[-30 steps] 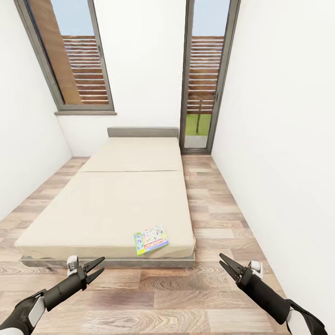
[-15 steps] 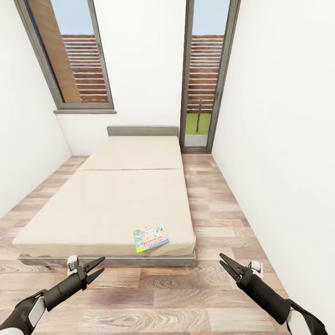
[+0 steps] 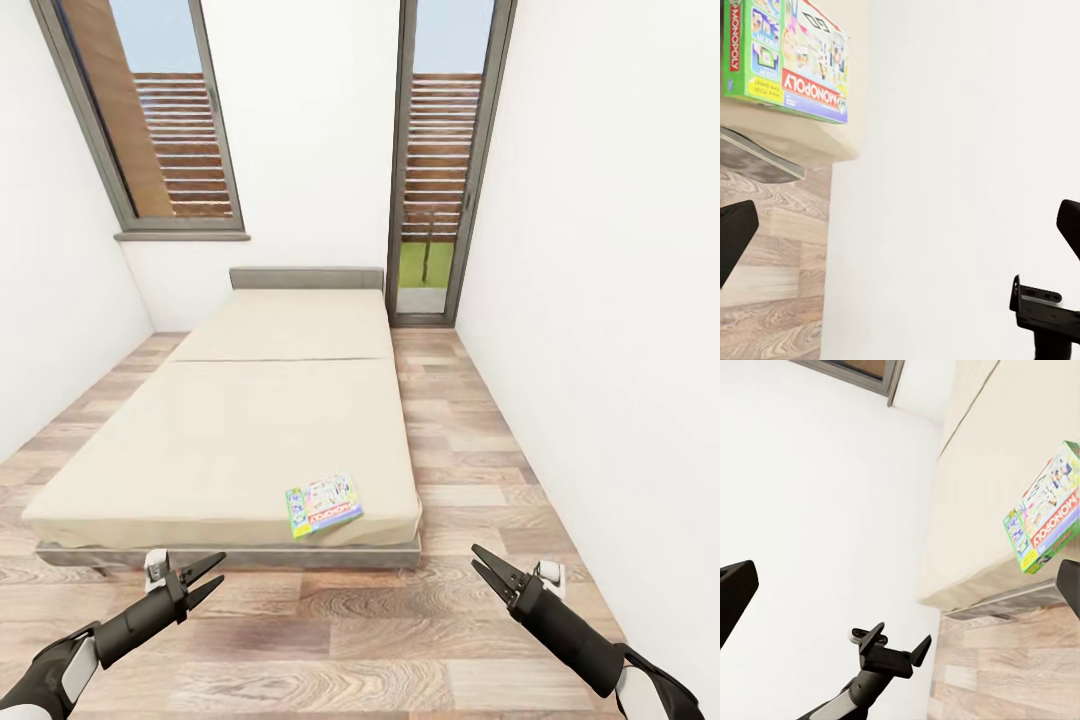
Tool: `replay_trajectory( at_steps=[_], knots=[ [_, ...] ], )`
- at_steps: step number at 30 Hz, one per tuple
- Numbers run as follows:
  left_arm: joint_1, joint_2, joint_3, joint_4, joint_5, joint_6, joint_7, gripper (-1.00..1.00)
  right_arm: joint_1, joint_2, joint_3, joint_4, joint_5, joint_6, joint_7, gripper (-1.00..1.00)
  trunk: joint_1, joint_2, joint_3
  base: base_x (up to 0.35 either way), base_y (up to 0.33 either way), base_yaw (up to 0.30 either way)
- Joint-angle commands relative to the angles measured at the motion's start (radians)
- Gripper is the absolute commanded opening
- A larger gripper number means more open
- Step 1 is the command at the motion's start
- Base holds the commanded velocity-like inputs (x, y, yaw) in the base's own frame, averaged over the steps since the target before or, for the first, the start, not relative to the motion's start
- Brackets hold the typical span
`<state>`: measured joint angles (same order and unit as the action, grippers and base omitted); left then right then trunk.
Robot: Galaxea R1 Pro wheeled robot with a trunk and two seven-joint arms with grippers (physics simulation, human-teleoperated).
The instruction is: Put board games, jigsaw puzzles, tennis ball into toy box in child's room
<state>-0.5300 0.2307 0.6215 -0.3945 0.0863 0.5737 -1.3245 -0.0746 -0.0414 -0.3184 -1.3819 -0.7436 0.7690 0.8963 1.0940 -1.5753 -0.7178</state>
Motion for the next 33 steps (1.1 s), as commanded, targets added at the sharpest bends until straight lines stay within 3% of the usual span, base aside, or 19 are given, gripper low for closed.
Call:
replay_trajectory(
  at_steps=[1, 16, 25, 28, 33],
  knots=[
    [-0.001, 0.000, 0.003, 0.000, -0.001, 0.010, -0.003, 1.00, -0.001, 0.000, -0.001, 0.000, -0.003, 0.006, 0.001, 1.00, 0.004, -0.008, -0.004, 0.000, 0.000, 0.000],
    [-0.001, -0.001, 0.003, 0.000, 0.000, 0.006, -0.004, 1.00, -0.001, 0.001, -0.001, 0.007, -0.003, 0.006, -0.009, 1.00, 0.061, -0.113, -0.051, 0.000, 0.000, 0.000],
    [-0.001, -0.001, 0.003, 0.000, 0.001, 0.006, -0.004, 1.00, -0.031, 0.001, -0.002, 0.044, -0.011, 0.017, -0.190, 1.00, 0.088, -0.162, -0.073, 0.000, 0.000, 0.000],
    [-0.001, -0.001, 0.003, 0.000, 0.001, 0.006, -0.004, 1.00, -0.038, 0.000, -0.001, 0.079, -0.033, 0.016, -0.240, 1.00, 0.088, -0.162, -0.073, 0.000, 0.000, 0.000],
    [-0.001, -0.001, 0.003, 0.000, 0.000, 0.007, -0.004, 1.00, -0.050, -0.002, 0.002, 0.132, -0.117, 0.013, -0.286, 1.00, 0.088, -0.162, -0.073, 0.000, 0.000, 0.000]
  ],
)
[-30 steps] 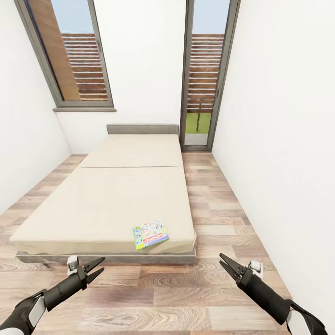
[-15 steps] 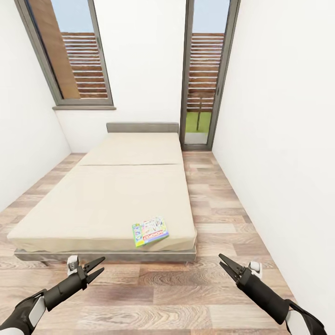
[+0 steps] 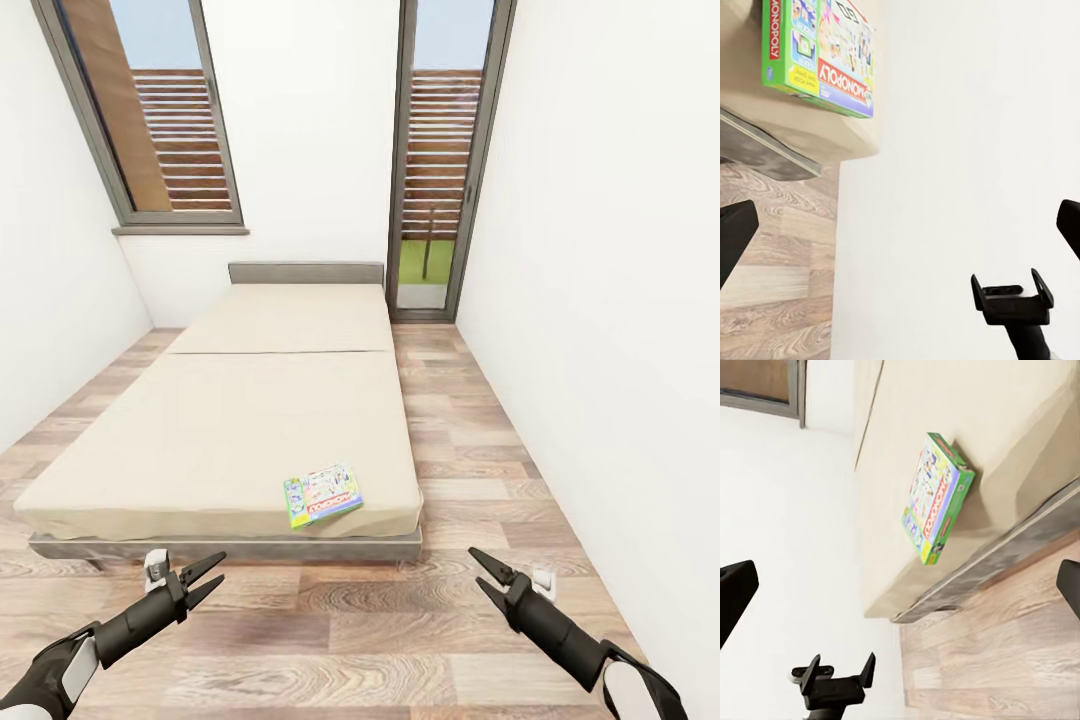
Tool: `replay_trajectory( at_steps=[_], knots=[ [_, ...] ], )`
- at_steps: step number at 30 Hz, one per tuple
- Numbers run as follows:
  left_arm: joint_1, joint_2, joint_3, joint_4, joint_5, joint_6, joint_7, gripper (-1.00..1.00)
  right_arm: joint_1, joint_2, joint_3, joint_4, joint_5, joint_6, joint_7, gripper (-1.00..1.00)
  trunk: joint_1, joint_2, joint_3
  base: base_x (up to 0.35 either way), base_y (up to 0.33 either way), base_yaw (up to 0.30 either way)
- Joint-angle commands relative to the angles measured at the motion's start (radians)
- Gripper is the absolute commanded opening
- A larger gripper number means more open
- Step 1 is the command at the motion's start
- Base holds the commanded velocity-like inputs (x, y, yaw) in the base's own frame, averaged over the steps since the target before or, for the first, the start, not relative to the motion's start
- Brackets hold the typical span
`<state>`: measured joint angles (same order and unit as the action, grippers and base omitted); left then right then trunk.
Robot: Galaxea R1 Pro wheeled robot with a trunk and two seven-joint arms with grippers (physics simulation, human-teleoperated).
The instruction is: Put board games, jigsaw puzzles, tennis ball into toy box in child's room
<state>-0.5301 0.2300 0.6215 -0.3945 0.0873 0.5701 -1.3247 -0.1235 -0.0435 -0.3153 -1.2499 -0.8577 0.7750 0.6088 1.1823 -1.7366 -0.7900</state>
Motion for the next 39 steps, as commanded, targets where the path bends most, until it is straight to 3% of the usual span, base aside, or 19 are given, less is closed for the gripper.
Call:
replay_trajectory(
  at_steps=[1, 10, 39],
  knots=[
    [-0.001, 0.000, 0.003, 0.000, -0.001, 0.010, -0.003, 1.00, -0.002, 0.000, -0.001, 0.004, -0.012, 0.006, -0.002, 1.00, 0.000, 0.000, -0.001, 0.000, 0.000, 0.000],
    [-0.001, -0.002, 0.002, 0.000, 0.000, 0.011, -0.004, 1.00, -0.005, -0.002, 0.001, 0.019, -0.044, 0.004, -0.014, 1.00, 0.000, 0.000, -0.001, 0.000, 0.000, 0.000],
    [-0.001, -0.003, 0.003, 0.000, -0.001, 0.011, -0.003, 1.00, -0.005, -0.001, 0.001, 0.021, -0.053, 0.003, -0.013, 1.00, 0.000, 0.000, -0.001, 0.007, -0.072, 0.000]
  ],
)
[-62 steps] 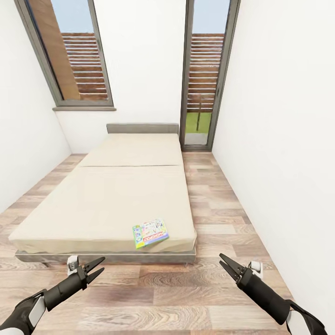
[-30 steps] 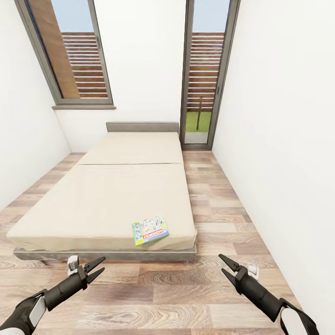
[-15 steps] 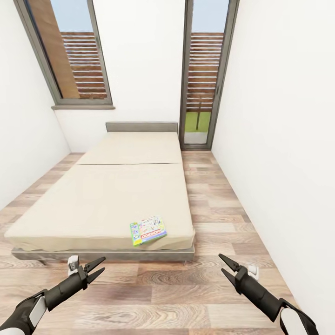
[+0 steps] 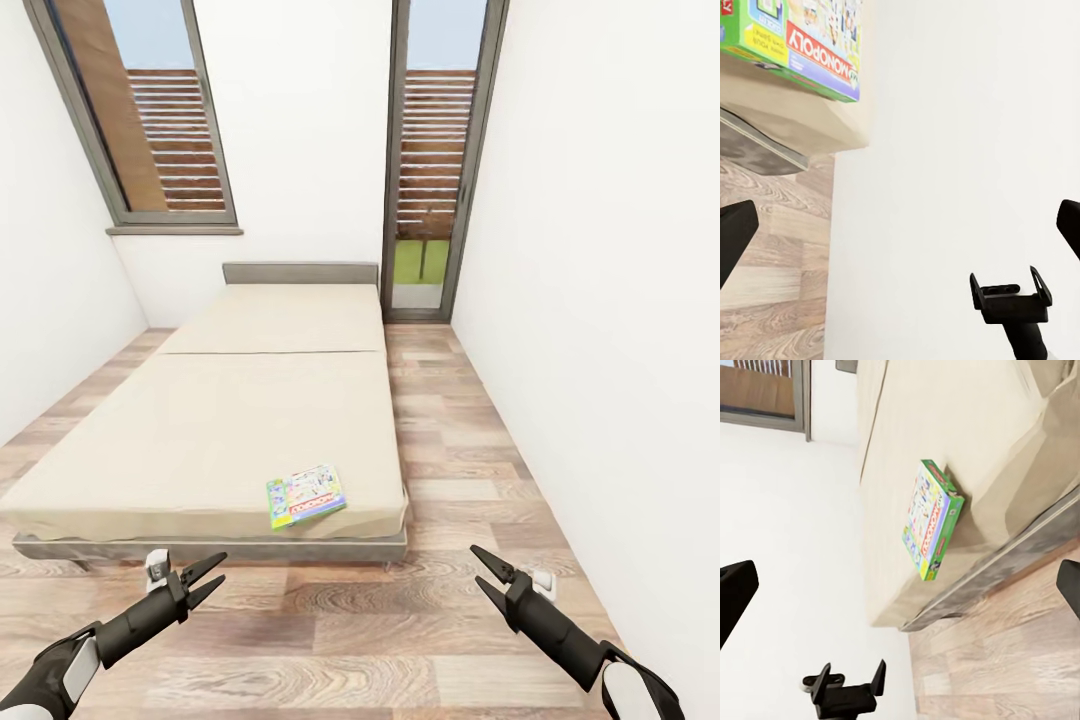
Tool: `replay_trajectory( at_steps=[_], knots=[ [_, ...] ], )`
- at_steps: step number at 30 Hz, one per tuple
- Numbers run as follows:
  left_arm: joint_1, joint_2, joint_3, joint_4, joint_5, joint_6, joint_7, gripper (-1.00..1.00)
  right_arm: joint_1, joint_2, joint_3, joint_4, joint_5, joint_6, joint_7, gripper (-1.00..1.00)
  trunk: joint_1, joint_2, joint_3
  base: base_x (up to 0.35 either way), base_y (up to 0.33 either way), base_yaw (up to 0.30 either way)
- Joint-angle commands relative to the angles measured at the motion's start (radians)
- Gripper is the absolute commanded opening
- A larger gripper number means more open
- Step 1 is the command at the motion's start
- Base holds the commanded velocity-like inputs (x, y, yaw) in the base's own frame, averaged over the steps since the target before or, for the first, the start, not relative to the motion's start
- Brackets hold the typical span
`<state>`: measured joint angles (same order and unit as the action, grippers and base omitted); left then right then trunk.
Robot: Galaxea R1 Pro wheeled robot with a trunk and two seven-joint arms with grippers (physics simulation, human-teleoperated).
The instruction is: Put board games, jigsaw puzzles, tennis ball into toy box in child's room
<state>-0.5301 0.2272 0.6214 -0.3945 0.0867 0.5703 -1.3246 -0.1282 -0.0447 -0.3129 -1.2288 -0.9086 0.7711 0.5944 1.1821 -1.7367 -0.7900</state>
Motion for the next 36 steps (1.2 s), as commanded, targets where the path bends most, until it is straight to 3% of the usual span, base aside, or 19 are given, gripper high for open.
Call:
replay_trajectory(
  at_steps=[1, 12, 36],
  knots=[
    [-0.001, 0.000, 0.003, 0.000, -0.001, 0.011, -0.003, 1.00, -0.001, 0.000, -0.002, 0.000, -0.002, 0.007, 0.002, 1.00, 0.000, 0.000, -0.001, 0.184, 0.003, 0.000],
    [-0.001, 0.000, 0.003, 0.000, -0.001, 0.011, -0.003, 1.00, -0.001, 0.000, -0.002, -0.001, -0.003, 0.007, 0.004, 1.00, 0.000, 0.000, -0.001, 0.168, 0.013, 0.000],
    [-0.001, 0.000, 0.003, 0.000, 0.000, 0.010, -0.003, 1.00, -0.001, 0.001, -0.002, 0.000, -0.003, 0.005, 0.005, 1.00, 0.004, -0.007, -0.004, 0.010, 0.001, 0.000]
  ],
)
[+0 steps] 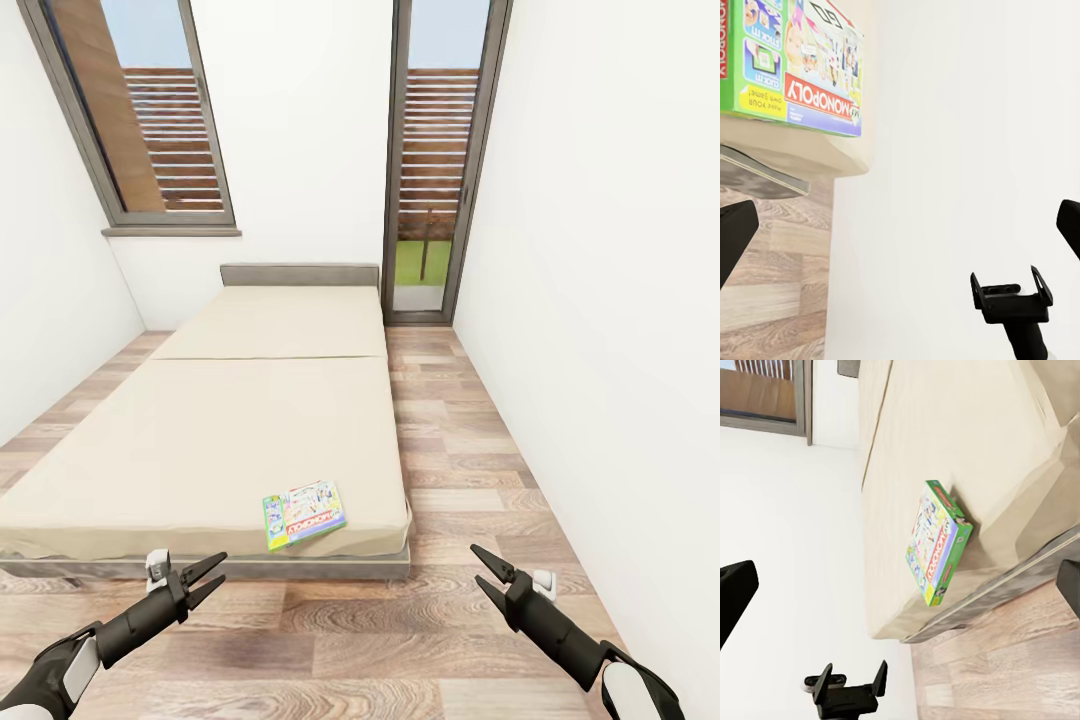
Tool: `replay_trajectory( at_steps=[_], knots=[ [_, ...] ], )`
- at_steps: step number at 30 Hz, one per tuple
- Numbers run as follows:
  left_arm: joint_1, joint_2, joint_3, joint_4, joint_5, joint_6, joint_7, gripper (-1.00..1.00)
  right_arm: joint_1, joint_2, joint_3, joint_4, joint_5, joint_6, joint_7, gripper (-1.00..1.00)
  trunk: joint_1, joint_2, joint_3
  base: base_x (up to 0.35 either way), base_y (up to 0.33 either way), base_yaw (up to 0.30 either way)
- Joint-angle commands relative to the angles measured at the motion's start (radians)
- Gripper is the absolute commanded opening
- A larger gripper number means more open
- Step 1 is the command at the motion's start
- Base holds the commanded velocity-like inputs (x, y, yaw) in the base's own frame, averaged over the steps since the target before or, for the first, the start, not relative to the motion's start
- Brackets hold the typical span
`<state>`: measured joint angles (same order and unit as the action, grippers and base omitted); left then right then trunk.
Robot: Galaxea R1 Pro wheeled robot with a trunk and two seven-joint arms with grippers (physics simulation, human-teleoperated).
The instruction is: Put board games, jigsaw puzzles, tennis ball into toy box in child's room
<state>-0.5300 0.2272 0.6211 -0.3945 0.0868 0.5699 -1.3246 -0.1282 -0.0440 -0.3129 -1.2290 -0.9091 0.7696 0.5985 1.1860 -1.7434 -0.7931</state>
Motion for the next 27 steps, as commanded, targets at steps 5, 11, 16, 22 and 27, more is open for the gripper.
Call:
replay_trajectory(
  at_steps=[5, 11, 16, 22, 27],
  knots=[
    [-0.001, 0.000, 0.003, 0.000, 0.000, 0.012, -0.003, 1.00, -0.001, 0.001, -0.002, 0.000, -0.002, 0.007, 0.002, 1.00, 0.019, -0.036, -0.017, 0.000, 0.000, 0.000],
    [-0.001, 0.000, 0.003, 0.000, 0.001, 0.012, -0.003, 1.00, -0.001, 0.000, -0.002, -0.001, -0.002, 0.007, 0.003, 1.00, 0.042, -0.078, -0.035, 0.000, 0.000, 0.000],
    [-0.001, 0.000, 0.003, 0.000, 0.000, 0.011, -0.003, 1.00, -0.001, 0.000, -0.002, -0.001, -0.002, 0.007, 0.004, 1.00, 0.061, -0.113, -0.051, 0.000, 0.000, 0.000],
    [-0.001, 0.000, 0.002, 0.000, 0.000, 0.011, -0.003, 1.00, -0.001, 0.000, -0.002, -0.002, -0.002, 0.007, 0.004, 1.00, 0.084, -0.155, -0.070, 0.000, 0.000, 0.000],
    [-0.001, 0.000, 0.002, 0.000, 0.000, 0.011, -0.003, 1.00, -0.001, -0.001, -0.002, -0.002, -0.002, 0.007, 0.004, 1.00, 0.103, -0.190, -0.085, 0.000, 0.000, 0.000]
  ],
)
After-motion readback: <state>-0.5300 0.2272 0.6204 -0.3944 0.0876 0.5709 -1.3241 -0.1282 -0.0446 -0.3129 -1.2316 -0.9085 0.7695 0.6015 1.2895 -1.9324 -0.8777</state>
